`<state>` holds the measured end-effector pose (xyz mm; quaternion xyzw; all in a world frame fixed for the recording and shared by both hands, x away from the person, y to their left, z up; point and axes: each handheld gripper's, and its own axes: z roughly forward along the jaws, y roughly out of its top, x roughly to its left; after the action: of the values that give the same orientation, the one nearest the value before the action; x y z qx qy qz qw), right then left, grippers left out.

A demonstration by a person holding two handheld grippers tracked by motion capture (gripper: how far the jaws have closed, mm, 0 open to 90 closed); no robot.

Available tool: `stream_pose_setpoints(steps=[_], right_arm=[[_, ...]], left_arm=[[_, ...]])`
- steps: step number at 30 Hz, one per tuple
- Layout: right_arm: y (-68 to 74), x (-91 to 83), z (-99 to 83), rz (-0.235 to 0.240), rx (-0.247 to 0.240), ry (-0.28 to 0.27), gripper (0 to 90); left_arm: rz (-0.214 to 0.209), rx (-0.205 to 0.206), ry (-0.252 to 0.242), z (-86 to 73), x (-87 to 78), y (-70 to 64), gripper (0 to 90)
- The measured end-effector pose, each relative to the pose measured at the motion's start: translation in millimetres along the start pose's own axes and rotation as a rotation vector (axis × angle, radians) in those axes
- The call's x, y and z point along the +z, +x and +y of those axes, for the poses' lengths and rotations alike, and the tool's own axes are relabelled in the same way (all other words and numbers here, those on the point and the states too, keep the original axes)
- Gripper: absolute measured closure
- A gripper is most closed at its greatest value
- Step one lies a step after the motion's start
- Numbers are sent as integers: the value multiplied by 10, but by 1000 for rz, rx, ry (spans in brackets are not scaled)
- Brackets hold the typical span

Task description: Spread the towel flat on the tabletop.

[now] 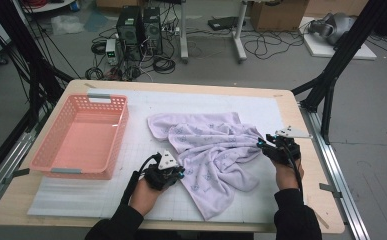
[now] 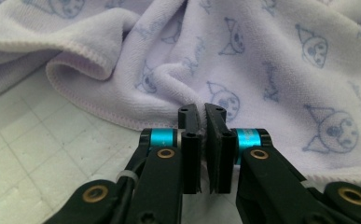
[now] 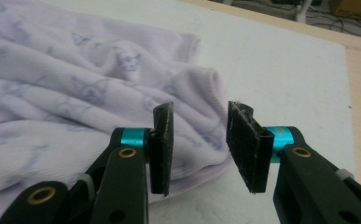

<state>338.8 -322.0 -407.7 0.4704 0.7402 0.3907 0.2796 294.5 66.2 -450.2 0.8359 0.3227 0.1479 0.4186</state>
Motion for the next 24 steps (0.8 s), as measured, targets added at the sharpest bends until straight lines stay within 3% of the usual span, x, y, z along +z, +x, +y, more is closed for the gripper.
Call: stream_pose_setpoints(steps=[3,5,8,10,14,17,19,22,24], right_arm=[[108,-76,-34,26,-16,15,609],[198,-111,-78,38,-32,44,608],[328,-159,-156,61,-51,74,610],[397,-186,-222,85,-42,72,612],[554,-190,-364,122,-67,120,615],[643,-175,-437,165,-66,135,615],[714,-167,-454,208,-73,141,614],[806,-138,-451,237,-92,143,610],[856,-93,-448,240,-102,166,607]], left_arm=[[19,-37,4,-65,-107,133,856],[53,-56,-2,-124,-228,237,857],[98,-130,-60,-195,-449,401,858],[132,-158,-86,-230,-569,482,858],[186,-183,-116,-316,-674,559,857],[191,-208,-127,-392,-675,555,840],[187,-218,-120,-423,-666,522,743],[180,-247,-123,-427,-666,474,521],[174,-245,-132,-418,-681,439,481]])
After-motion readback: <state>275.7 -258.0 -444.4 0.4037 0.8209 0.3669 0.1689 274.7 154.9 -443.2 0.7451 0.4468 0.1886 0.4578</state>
